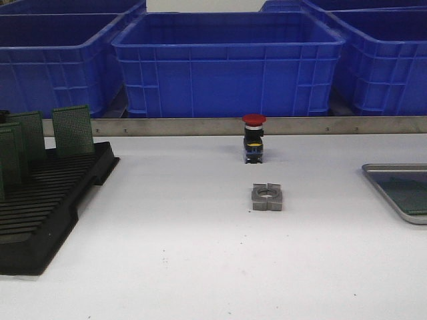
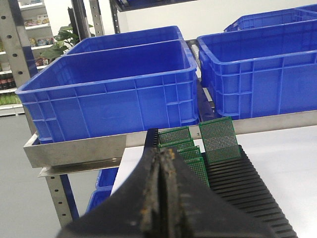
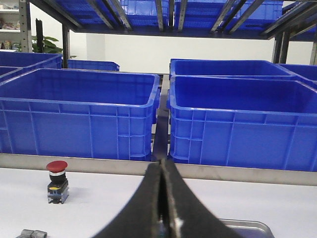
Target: Place circuit board on tray
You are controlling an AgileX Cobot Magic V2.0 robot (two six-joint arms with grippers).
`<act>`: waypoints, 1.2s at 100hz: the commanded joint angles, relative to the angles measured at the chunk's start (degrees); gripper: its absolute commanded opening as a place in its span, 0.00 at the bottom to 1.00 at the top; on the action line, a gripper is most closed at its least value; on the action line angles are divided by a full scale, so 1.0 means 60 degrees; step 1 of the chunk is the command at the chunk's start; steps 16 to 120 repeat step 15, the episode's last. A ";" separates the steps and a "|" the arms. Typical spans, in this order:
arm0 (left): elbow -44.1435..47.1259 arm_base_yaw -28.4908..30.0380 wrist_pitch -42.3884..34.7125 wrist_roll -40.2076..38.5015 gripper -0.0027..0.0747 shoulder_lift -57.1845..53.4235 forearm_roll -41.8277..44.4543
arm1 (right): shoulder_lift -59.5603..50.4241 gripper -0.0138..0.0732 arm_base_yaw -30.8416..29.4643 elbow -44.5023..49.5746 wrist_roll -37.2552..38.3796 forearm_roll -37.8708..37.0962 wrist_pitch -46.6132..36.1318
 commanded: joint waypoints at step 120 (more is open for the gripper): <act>0.0370 0.0015 -0.0723 -0.0122 0.01 -0.0297 -0.0117 | -0.0166 0.08 -0.0005 0.0060 -0.0096 0.0005 -0.0773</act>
